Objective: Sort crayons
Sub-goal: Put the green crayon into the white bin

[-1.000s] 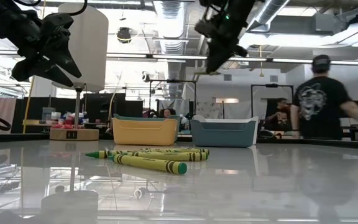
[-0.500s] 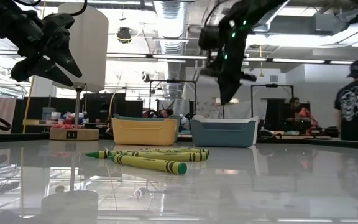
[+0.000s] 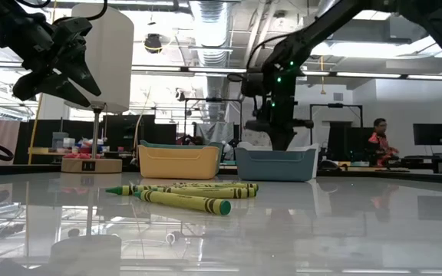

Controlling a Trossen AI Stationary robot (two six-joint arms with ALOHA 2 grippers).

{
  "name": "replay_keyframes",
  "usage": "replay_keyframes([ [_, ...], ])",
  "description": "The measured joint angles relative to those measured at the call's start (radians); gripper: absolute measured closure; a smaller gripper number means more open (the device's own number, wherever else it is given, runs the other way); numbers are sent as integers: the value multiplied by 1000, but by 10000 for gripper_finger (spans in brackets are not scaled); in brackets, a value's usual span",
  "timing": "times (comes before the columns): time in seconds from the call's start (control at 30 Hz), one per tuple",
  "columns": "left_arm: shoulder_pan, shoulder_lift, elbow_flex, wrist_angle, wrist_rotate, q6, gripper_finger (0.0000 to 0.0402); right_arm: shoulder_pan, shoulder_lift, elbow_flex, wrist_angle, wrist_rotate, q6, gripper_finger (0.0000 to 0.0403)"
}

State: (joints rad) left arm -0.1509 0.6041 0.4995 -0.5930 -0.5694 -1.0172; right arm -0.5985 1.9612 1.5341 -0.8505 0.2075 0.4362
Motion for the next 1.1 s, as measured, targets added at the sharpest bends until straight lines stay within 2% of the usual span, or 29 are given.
replay_keyframes([
  [0.13,0,0,0,0,-4,0,242,-1,9,-1,31,7,0,393],
  [0.57,0,0,0,0,-7,0,242,-5,0,-1,43,20,-44,325],
  [0.8,0,0,0,0,8,3,242,9,-59,58,-5,-43,-170,316],
  [0.93,0,0,0,0,16,2,242,38,-103,118,-33,-82,-186,315],
  [1.1,0,0,0,0,33,10,242,135,-156,158,-17,-247,-259,315],
])
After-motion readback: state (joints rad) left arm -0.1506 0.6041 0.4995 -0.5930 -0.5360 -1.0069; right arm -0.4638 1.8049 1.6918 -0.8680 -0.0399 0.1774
